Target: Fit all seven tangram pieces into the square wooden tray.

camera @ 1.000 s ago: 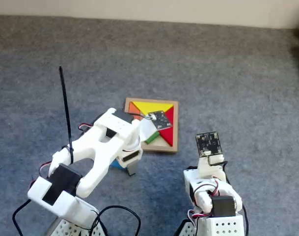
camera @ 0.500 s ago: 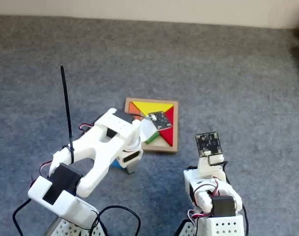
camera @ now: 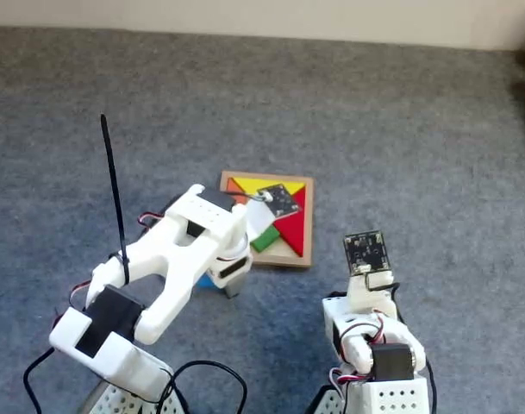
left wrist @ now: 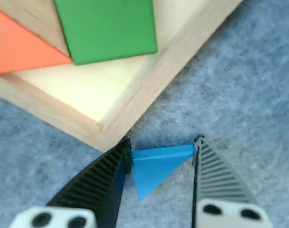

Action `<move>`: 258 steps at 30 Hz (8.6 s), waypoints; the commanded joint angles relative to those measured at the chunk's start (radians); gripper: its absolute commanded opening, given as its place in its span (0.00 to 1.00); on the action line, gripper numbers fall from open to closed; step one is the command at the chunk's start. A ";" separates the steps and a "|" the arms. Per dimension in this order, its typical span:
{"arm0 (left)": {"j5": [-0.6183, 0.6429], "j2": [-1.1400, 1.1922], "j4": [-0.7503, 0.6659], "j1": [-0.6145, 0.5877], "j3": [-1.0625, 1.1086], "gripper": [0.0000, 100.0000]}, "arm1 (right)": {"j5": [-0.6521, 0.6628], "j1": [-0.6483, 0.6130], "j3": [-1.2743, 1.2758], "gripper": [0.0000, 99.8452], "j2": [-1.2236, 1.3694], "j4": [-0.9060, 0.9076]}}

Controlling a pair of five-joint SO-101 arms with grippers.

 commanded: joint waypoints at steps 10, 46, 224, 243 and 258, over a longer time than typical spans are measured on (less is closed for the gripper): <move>-0.123 -0.229 -0.081 -0.071 0.143 0.20 | -0.005 0.012 0.143 0.02 -0.033 0.010; 0.058 -0.248 -0.028 0.010 -0.084 0.19 | -0.005 0.012 0.143 0.02 -0.033 0.010; 0.364 -0.209 -0.109 -0.567 0.159 0.29 | -0.005 0.012 0.143 0.02 -0.033 0.010; 0.984 -0.205 -0.141 -0.555 0.128 0.29 | -0.005 0.012 0.143 0.02 -0.033 0.010; 1.128 -0.191 -0.210 -0.552 0.200 0.29 | -0.005 0.012 0.143 0.02 -0.033 0.010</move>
